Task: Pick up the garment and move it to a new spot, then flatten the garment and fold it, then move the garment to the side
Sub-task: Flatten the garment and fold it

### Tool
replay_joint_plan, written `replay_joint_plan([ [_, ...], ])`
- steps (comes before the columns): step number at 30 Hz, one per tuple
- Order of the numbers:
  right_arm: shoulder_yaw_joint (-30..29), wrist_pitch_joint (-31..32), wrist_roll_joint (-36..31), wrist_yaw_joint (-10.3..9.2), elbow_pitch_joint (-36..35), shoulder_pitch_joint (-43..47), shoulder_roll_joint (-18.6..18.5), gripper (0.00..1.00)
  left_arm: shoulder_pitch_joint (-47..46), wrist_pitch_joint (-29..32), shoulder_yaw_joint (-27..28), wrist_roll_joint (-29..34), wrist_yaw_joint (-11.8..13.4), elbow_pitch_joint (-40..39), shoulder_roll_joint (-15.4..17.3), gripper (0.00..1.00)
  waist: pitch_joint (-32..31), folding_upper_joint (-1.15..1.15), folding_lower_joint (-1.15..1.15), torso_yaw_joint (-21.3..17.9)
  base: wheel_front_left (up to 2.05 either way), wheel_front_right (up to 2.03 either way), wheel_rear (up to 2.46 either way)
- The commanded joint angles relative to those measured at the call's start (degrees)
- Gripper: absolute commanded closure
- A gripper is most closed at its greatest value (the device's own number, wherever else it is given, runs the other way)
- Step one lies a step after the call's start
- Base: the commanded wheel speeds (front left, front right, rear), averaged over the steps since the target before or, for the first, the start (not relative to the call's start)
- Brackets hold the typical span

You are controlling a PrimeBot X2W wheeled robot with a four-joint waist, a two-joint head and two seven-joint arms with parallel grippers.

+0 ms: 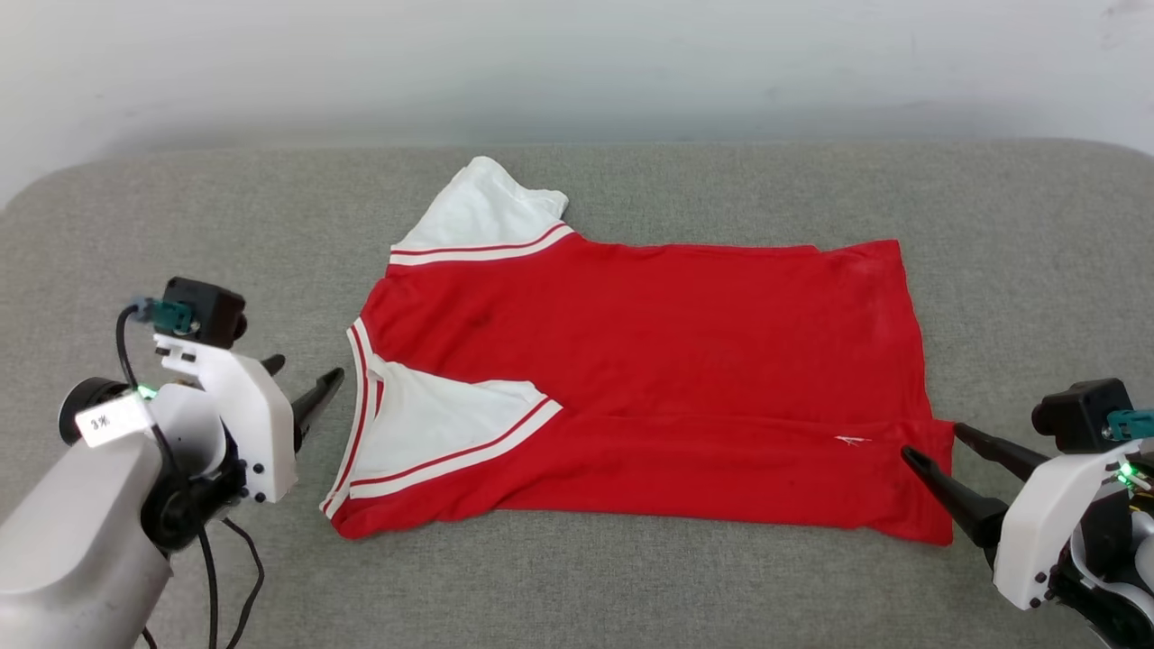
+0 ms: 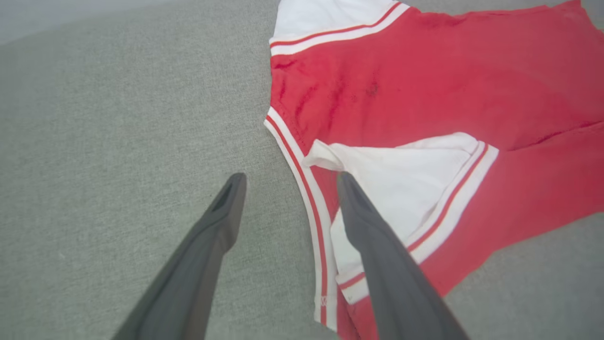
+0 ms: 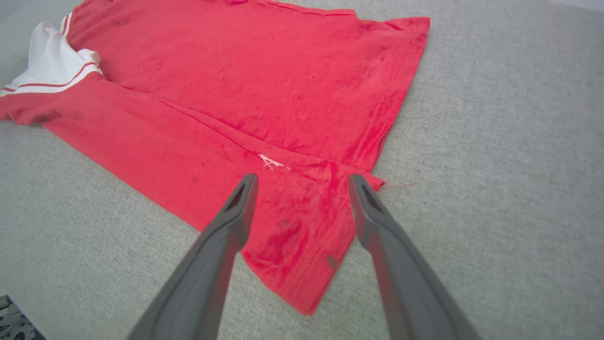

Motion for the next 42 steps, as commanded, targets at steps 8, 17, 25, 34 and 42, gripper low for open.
replay_joint_plan([
  [8,-2.2,2.0,-1.8,-0.07,-1.8,1.8,1.1,0.0,-2.2,19.8,-4.0,-3.8,0.2,-7.0,3.8,0.0,-1.1,0.0,0.01,0.3,0.0,0.0,0.0],
  [17,-3.5,3.6,-3.2,-0.07,-3.3,1.2,2.5,0.0,0.9,26.5,-6.8,-5.0,2.0,-7.7,4.2,0.0,0.8,0.0,0.01,-1.8,0.0,0.0,0.0],
  [25,-3.6,4.0,-3.7,-0.07,-3.8,-0.1,3.0,0.0,4.7,25.9,-8.4,-5.9,1.7,-1.8,2.8,0.0,3.2,0.0,0.01,-3.8,0.0,0.0,0.0],
  [34,-4.3,4.8,-3.9,-0.07,-4.4,-1.7,1.2,0.0,6.1,22.0,-9.4,-6.5,0.5,2.7,0.8,1.0,1.9,0.0,0.01,-3.7,0.0,0.0,0.0],
  [42,-4.4,13.1,-3.3,-0.07,-6.9,-5.0,-2.6,0.0,5.0,16.1,-8.1,-6.6,-0.2,0.3,2.2,1.0,-0.5,0.0,0.01,-2.8,0.0,0.0,0.0],
])
